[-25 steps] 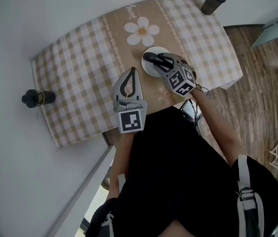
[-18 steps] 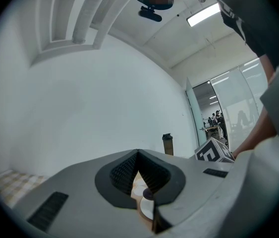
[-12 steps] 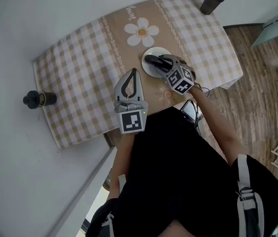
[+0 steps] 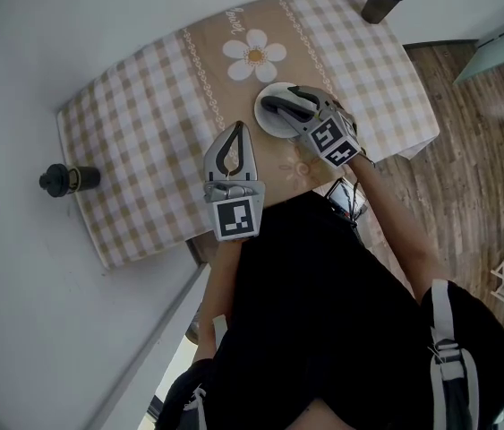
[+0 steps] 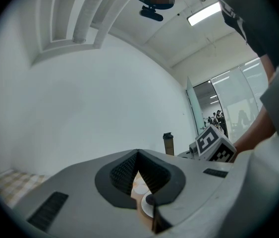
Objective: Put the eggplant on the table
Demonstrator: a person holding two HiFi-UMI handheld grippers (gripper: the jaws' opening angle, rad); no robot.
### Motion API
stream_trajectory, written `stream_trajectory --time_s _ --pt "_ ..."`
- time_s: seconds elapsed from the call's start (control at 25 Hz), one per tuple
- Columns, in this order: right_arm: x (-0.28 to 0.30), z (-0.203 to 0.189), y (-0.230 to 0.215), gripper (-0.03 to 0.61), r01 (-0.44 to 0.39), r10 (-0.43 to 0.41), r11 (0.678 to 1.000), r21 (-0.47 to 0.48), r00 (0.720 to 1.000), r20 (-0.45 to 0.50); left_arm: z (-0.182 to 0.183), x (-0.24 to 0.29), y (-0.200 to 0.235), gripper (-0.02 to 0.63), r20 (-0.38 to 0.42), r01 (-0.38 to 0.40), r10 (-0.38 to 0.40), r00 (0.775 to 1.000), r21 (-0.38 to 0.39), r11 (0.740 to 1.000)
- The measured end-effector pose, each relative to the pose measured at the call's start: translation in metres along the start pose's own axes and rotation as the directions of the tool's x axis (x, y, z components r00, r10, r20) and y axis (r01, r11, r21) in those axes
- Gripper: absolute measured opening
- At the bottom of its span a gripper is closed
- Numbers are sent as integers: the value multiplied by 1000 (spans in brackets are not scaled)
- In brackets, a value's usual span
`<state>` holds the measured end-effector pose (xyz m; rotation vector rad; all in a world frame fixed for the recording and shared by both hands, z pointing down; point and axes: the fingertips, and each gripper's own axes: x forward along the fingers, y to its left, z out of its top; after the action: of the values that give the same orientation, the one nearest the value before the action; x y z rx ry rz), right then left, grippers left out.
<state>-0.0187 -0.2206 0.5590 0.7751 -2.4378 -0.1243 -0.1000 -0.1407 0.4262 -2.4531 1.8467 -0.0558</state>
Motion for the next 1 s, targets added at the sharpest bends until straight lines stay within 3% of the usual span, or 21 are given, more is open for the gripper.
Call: stream_trajectory --time_s 0.24,0.48,0.6,0.76,0.84,1.0 --pt "-39 64 -21 196 41 -56 995 93 985 163 7 0 -4 2 11 8 -8 1000 0 1000" --pt "-78 114 -23 196 49 -85 992 116 942 325 1 0 -10 2 15 18 -18 1000 18 1000" --pt "-100 140 -25 196 61 -102 992 114 905 412 4 0 -10 2 22 17 -17 1000 23 1000" --pt "-124 164 -35 153 95 -160 983 156 856 491 6 3 -8 2 23 12 -13 1000 10 1000" --pt "-138 170 -33 87 120 -185 980 157 837 515 8 -1 -11 2 30 14 -14 999 17 1000" --pt "-161 168 -21 72 146 -217 974 174 819 532 14 -18 -20 2 42 16 -17 999 19 1000"
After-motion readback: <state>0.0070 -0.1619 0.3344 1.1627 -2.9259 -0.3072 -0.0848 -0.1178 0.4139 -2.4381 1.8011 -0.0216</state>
